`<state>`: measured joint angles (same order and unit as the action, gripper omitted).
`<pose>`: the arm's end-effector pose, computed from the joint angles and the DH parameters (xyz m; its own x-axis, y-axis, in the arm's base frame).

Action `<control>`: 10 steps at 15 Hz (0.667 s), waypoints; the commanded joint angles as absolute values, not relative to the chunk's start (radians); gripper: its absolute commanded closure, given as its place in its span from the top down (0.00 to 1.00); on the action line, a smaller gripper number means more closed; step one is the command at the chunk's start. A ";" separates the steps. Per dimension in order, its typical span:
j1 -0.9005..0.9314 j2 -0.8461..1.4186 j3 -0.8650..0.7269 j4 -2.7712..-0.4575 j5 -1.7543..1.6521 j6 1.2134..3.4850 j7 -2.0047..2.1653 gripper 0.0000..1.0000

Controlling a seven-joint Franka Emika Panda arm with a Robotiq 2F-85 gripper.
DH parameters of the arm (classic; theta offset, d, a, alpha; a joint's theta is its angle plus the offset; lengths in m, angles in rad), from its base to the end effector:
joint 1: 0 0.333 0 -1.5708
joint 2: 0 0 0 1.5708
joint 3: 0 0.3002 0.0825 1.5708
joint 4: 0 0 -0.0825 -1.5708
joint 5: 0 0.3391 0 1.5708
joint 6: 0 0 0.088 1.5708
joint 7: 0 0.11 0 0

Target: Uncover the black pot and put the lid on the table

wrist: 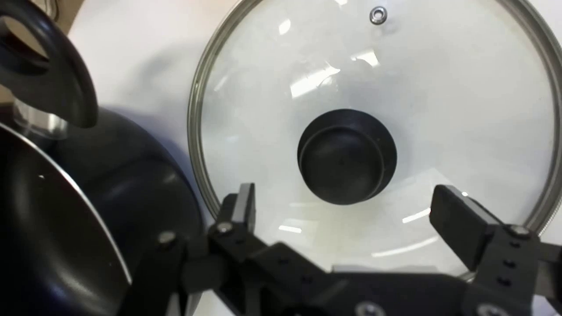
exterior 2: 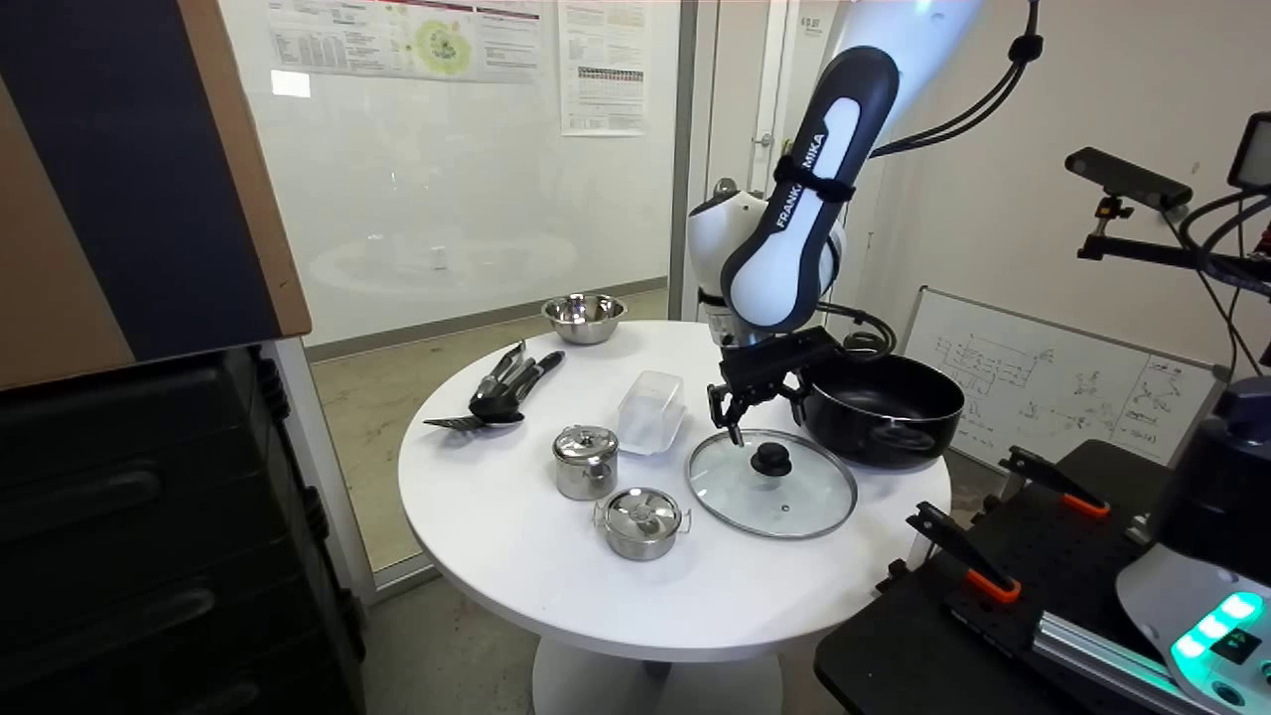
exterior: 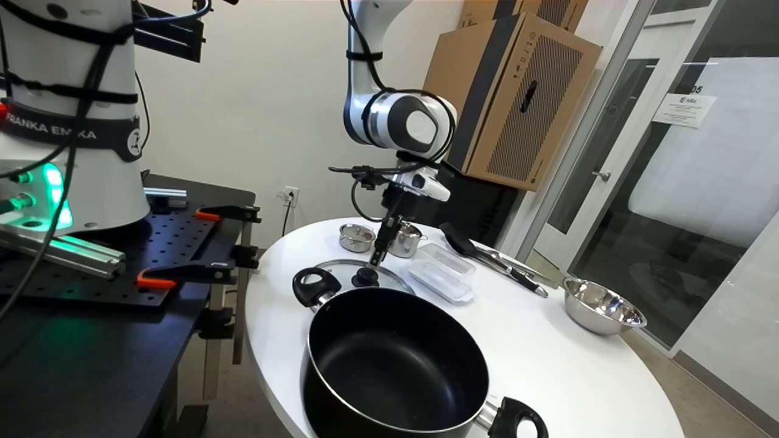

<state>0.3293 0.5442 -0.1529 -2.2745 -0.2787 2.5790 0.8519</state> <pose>0.4648 0.0811 0.1265 0.9136 -0.4038 -0.0480 -0.3717 -0.8771 0.3041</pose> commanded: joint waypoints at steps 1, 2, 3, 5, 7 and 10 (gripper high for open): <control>0.276 0.346 -0.150 -2.371 -0.247 2.500 0.791 1.00; 0.243 0.308 -0.132 -2.386 -0.217 2.501 0.765 1.00; 0.219 0.259 -0.122 -2.400 -0.194 2.484 0.743 1.00; 0.164 0.146 -0.104 -2.438 -0.134 2.454 0.681 1.00; 0.123 0.031 -0.106 -2.470 -0.099 2.395 0.649 1.00; 0.097 0.076 -0.086 -2.428 -0.130 2.401 0.673 1.00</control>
